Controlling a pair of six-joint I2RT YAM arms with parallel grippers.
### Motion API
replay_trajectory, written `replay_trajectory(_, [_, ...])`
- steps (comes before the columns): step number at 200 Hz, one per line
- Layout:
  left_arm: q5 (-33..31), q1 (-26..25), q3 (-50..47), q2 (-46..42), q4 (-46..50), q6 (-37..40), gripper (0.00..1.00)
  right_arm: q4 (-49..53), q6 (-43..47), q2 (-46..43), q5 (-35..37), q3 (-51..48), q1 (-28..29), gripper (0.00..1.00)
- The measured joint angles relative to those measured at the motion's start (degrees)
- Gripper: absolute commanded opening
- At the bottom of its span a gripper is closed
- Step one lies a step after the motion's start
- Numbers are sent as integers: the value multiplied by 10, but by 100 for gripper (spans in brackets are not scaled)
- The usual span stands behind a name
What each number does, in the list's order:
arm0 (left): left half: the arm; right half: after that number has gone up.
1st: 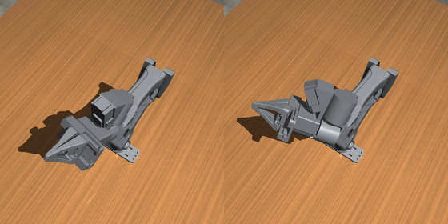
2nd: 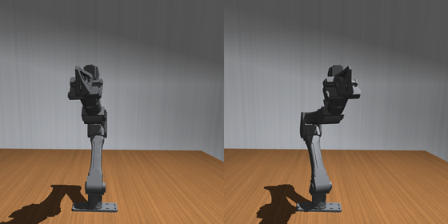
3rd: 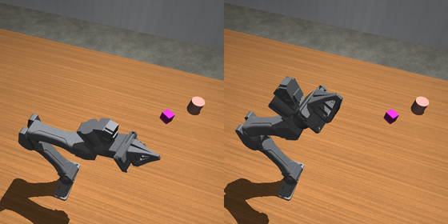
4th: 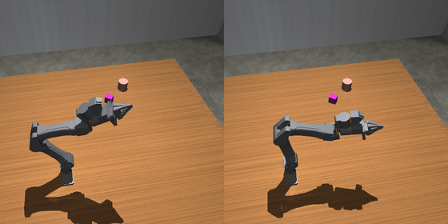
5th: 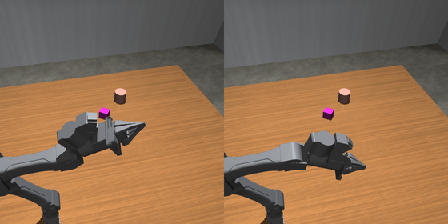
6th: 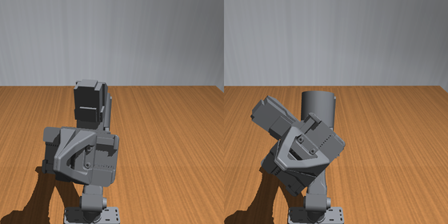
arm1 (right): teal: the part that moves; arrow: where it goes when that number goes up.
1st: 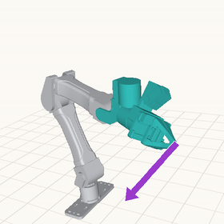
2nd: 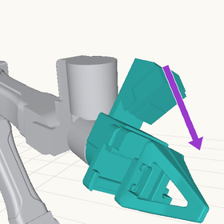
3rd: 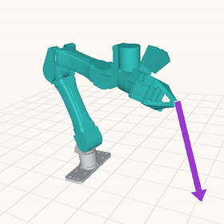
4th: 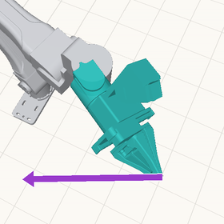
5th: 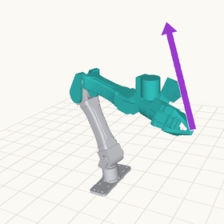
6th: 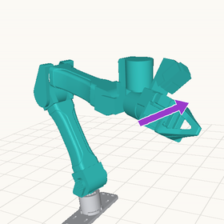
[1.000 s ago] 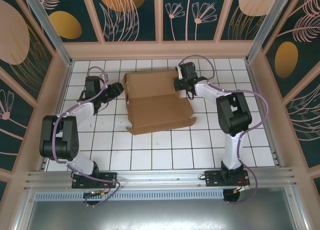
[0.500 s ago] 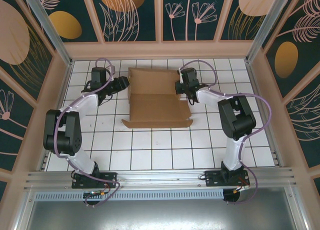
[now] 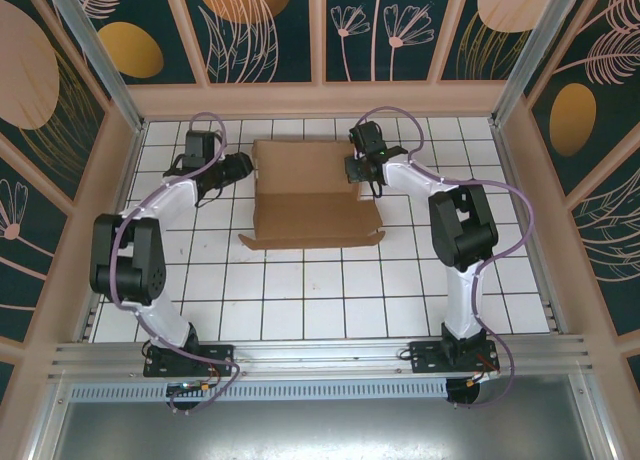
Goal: Fold the paper box
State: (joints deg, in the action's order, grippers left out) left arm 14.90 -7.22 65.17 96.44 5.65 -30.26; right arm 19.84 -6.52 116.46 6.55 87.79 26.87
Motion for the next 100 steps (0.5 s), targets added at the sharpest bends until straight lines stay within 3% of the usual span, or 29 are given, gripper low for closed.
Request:
replay_trajectory(40, [5,-35,-56,-143,2,-1,44,1,-16,-3,0,-5,3,0])
replay_trajectory(66, [24,-110,-93,-207,-5,-2,44,0,-29,-5,0,-8,3,0])
replay_trajectory(100, [47,-215,-155,-193,-11,-6,42,0,-40,-5,-6,-8,1,0])
